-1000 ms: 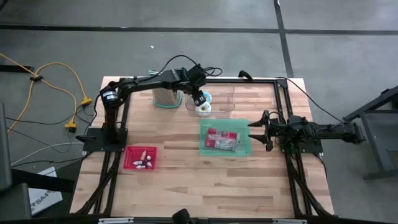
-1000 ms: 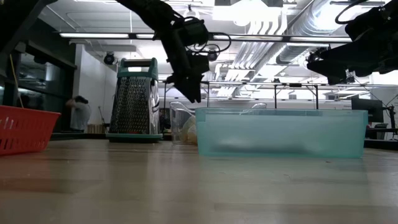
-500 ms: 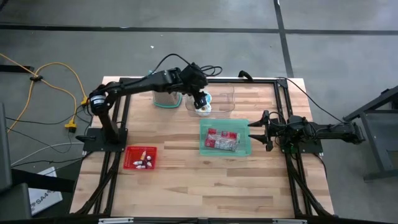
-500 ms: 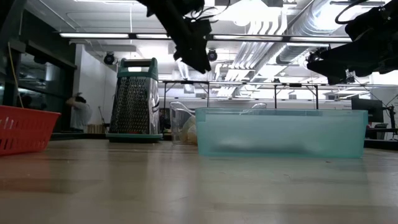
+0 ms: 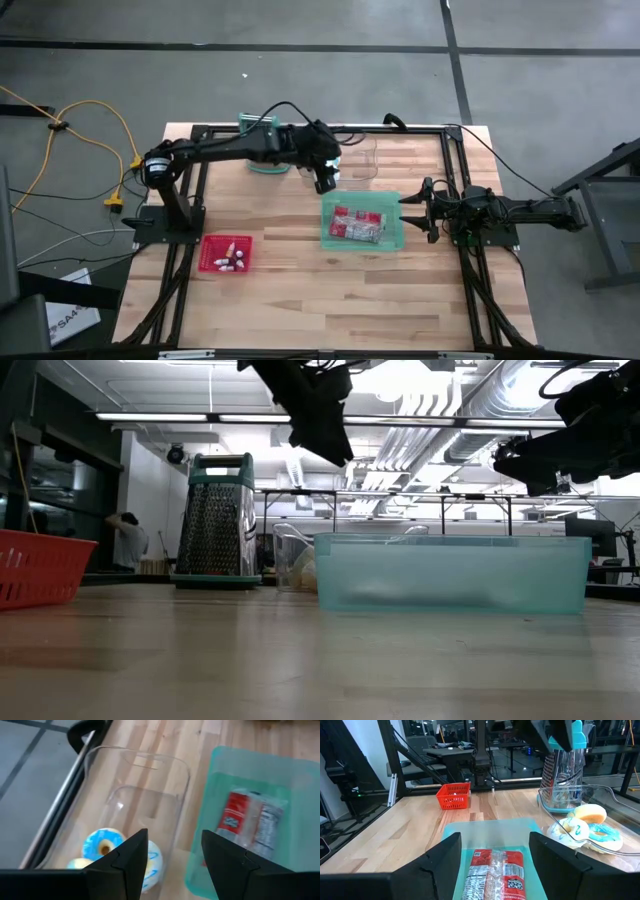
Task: Pick & Place Food Item
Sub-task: Return to Home Position
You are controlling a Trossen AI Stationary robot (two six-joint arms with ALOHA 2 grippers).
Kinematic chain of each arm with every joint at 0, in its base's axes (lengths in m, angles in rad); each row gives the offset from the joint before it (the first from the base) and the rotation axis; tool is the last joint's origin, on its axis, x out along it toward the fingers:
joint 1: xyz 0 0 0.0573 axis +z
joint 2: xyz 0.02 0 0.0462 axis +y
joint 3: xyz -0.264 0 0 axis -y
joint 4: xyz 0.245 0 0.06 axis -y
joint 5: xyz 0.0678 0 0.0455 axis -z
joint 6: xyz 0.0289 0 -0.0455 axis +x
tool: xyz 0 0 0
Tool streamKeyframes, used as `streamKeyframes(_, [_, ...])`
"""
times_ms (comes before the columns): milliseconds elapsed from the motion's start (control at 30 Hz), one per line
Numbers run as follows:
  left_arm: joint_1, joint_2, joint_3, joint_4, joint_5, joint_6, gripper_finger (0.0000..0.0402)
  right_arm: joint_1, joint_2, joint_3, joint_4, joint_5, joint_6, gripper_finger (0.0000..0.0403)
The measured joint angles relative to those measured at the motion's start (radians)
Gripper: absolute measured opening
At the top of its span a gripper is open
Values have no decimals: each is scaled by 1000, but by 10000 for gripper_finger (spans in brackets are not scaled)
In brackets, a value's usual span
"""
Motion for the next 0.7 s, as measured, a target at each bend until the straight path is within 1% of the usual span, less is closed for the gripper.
streamKeyframes(200, [-12, 0, 0, 0, 1, -66, 179, 0, 0, 0, 0, 0, 0, 223])
streamKeyframes(533, [-12, 0, 0, -3, 1, -56, 179, 0, 0, 0, 0, 0, 0, 223])
streamKeyframes(700, [-6, 0, 0, -6, 63, -49, 179, 0, 0, 0, 0, 0, 0, 223])
